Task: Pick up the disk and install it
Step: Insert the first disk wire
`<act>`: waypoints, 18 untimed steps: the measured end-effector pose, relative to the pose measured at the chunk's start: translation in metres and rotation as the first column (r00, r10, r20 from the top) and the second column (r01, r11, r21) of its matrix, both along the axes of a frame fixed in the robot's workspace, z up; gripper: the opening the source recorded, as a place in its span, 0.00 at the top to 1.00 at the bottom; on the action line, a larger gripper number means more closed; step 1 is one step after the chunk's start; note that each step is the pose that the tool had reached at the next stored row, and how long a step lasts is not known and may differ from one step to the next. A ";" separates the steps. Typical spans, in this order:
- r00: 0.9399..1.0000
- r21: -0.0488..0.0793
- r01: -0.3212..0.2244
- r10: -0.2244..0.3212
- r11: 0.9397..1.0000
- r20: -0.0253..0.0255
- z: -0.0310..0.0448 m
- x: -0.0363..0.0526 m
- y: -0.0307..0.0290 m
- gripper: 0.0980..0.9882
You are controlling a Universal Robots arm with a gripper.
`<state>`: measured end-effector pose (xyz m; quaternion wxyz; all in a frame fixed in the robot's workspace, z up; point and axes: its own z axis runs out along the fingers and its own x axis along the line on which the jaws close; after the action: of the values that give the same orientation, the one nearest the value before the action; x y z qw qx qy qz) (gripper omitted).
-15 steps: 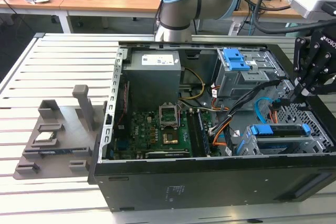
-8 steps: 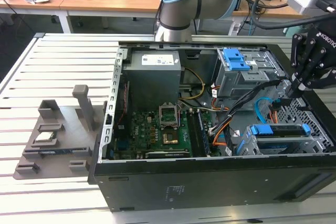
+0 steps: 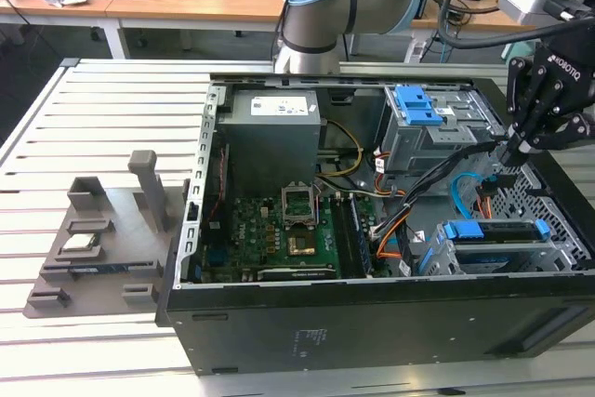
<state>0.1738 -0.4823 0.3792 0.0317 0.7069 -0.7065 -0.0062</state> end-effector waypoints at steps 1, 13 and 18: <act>1.000 -0.001 0.000 0.000 1.000 0.000 -0.0019 0.0011 0.0001 0.99; 1.000 -0.004 0.000 0.000 1.000 0.000 -0.0118 0.0059 0.0002 0.92; 1.000 -0.004 0.000 0.000 1.000 0.000 -0.0119 0.0059 0.0002 0.70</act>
<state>0.1797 -0.4821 0.3673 0.0334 0.7068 -0.7066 -0.0047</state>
